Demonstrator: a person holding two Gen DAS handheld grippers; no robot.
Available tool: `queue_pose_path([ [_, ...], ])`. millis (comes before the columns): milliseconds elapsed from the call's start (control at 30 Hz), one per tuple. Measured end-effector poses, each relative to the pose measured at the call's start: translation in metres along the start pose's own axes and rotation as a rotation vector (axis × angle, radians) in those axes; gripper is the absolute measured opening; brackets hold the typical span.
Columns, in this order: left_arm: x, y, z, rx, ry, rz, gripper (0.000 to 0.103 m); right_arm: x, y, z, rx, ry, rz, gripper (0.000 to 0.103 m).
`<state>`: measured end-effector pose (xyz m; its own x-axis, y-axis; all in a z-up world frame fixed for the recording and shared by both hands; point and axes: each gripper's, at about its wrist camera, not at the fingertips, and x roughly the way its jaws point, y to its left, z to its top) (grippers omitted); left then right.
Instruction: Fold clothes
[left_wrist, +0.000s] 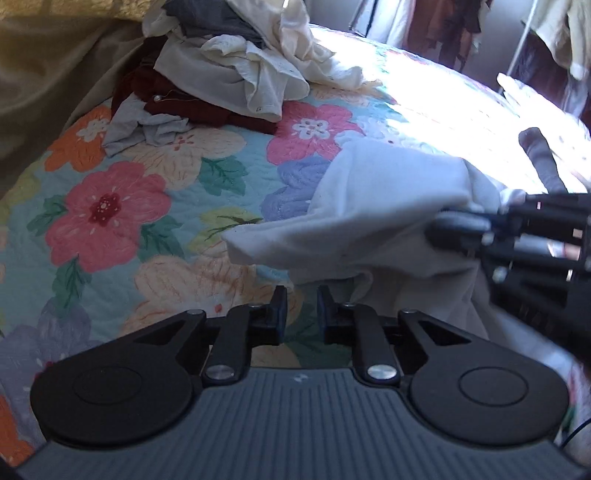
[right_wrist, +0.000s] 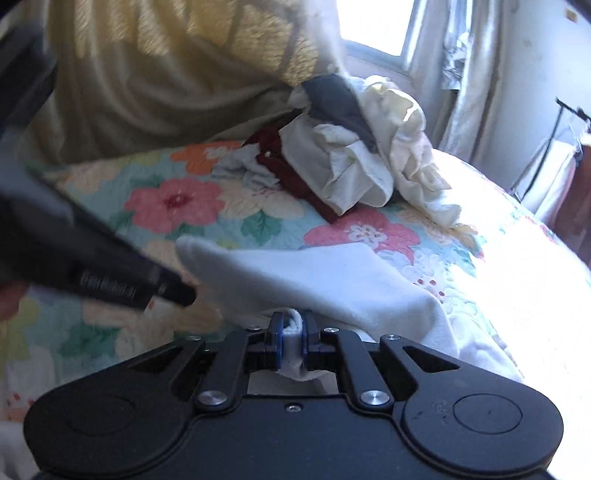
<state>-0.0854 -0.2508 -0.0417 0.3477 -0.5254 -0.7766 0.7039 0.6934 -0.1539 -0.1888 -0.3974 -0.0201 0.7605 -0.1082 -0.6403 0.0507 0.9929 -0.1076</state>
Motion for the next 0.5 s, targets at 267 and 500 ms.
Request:
queue_pose_path([
  [267, 0.003, -0.01, 0.004, -0.045, -0.02, -0.136, 0.055, -0.044, -0.04, 0.024, 0.126, -0.185, -0.116, 0.009],
  [500, 0.04, -0.011, 0.03, -0.048, 0.012, -0.149, 0.082, -0.049, -0.063, 0.025, 0.169, -0.176, -0.205, 0.009],
])
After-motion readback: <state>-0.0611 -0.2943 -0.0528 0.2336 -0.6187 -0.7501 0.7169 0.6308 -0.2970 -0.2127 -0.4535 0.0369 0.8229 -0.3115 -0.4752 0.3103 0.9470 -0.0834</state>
